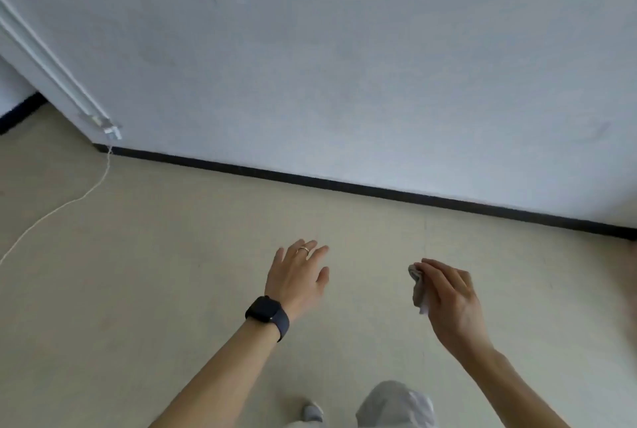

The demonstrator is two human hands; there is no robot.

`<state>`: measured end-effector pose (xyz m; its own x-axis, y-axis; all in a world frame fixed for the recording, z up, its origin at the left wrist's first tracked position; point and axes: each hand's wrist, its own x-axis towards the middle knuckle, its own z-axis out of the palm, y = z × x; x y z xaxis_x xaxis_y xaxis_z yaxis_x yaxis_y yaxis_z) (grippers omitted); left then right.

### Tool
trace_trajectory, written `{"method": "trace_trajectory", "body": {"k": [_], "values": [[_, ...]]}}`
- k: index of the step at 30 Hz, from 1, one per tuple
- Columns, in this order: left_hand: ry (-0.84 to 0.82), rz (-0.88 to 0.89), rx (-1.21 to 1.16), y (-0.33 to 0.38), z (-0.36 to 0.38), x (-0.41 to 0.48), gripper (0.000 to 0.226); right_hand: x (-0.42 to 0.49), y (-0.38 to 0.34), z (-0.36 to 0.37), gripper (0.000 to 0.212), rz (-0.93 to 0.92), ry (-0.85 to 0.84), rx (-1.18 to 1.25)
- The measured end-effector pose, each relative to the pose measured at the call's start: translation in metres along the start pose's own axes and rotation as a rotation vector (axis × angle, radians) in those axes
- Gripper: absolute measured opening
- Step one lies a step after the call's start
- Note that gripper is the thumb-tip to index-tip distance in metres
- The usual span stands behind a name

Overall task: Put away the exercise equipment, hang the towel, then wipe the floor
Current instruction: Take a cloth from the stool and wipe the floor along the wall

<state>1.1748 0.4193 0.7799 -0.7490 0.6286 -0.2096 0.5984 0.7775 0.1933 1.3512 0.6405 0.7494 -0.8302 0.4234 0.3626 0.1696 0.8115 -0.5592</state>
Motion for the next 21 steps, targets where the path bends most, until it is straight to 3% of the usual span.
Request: {"method": "trace_trajectory", "body": {"k": [6,9,16,21], "values": [[-0.146,0.145,0.088,0.004,0.014,0.116,0.048,0.048,0.027,0.017,0.051,0.262,0.114,-0.025],[-0.208,0.176,0.116,0.013,0.03,0.171,0.049,0.072,0.055,0.032,0.044,0.319,0.153,-0.036],[-0.373,0.158,0.165,0.032,0.072,0.283,0.049,0.113,0.143,0.085,0.035,0.486,0.065,0.023],[-0.495,0.185,0.235,0.036,0.127,0.352,0.049,0.134,0.189,0.141,0.042,0.588,0.039,0.05]]}}
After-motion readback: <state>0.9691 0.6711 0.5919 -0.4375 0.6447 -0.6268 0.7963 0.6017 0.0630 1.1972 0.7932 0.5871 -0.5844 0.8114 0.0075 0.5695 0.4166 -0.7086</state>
